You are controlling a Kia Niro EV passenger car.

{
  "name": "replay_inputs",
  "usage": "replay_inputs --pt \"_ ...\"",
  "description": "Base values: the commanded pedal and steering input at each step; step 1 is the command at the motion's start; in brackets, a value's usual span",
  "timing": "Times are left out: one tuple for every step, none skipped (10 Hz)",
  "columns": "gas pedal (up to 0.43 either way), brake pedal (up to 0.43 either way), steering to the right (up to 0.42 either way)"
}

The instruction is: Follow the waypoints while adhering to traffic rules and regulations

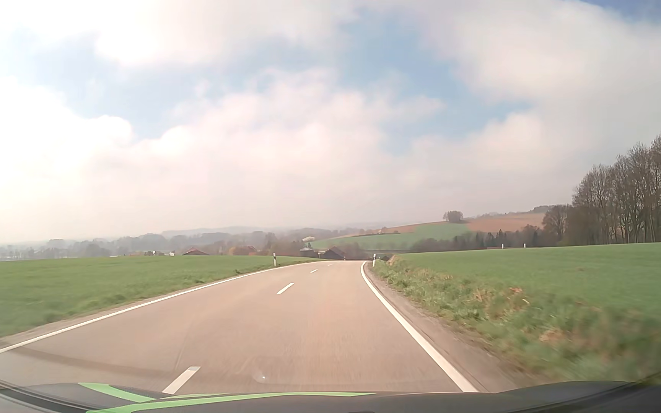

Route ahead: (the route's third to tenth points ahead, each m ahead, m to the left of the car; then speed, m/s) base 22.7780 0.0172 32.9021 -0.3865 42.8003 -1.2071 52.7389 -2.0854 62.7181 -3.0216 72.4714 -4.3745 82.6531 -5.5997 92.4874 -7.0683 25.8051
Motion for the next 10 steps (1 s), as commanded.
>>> replay_inputs --pt "0.0 0.0 0.009" --pt "0.0 0.0 0.011" --pt "0.0 0.0 0.012" --pt "0.0 0.0 0.013" --pt "0.0 0.0 0.013" --pt "0.0 0.0 0.013" --pt "0.0 0.0 0.013" --pt "0.0 0.0 0.013" --pt "0.0 0.0 0.012" --pt "0.0 0.0 0.013"
